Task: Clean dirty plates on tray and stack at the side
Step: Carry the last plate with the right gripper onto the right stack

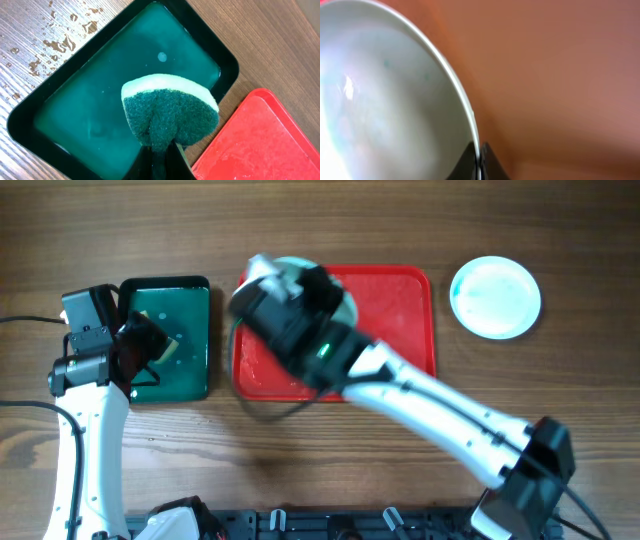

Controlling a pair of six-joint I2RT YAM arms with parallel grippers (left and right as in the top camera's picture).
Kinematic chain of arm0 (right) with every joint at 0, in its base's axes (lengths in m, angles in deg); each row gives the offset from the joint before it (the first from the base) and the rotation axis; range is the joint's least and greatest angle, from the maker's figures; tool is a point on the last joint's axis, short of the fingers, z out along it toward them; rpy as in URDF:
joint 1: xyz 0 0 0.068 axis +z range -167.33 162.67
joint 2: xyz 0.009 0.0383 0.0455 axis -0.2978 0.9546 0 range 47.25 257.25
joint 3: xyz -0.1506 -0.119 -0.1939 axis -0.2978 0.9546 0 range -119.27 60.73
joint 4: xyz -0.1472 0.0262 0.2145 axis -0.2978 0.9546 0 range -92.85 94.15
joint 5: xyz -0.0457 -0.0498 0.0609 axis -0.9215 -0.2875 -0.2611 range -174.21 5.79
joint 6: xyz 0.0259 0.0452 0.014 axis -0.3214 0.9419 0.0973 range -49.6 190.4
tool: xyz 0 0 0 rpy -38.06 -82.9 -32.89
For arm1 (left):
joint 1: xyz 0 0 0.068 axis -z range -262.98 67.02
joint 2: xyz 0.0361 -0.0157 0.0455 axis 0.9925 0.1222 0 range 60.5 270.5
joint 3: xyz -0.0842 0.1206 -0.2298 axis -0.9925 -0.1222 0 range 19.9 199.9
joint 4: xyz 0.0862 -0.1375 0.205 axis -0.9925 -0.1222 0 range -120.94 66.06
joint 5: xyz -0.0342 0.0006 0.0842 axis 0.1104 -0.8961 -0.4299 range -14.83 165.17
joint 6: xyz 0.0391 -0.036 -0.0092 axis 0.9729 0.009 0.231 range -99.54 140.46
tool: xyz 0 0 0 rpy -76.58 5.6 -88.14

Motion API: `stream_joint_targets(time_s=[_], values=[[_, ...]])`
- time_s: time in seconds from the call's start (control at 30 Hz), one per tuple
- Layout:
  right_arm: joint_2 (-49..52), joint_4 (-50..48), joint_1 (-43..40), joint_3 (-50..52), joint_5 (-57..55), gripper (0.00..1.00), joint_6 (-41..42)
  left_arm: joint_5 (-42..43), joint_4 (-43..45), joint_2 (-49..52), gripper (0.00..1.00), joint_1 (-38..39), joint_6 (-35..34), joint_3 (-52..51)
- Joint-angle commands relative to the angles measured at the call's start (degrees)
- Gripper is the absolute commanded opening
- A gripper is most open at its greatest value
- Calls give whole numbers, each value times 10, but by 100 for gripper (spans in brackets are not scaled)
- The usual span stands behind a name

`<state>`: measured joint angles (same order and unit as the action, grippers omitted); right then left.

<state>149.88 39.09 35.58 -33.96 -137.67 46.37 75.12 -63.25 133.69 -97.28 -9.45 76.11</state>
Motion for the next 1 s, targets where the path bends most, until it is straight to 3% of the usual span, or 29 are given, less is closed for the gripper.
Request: stream_joint_targets(time_s=[0.0,0.07,0.2,0.4,0.63,0.67,0.73,0.97], values=[[-9,50,-173,4,198,4,297,7,0,1,4,-2,-6,0],[-9,69,-282,12,301,4,351,7,0,1,4,-2,-6,0],[-8,69,-526,59,549,4,352,7,0,1,4,-2,-6,0],[-8,2,-700,172,562,4,379,7,0,1,4,-2,-6,0],[-8,-82,-717,221,558,6,381,7,0,1,4,-2,-6,0],[-8,-87,-717,221,558,9,381,7,0,1,4,-2,-6,0],[-8,-91,-717,221,558,24,381,7,0,1,4,-2,-6,0],[-9,-87,-717,219,592,25,375,7,1,2,4,-2,-6,0]])
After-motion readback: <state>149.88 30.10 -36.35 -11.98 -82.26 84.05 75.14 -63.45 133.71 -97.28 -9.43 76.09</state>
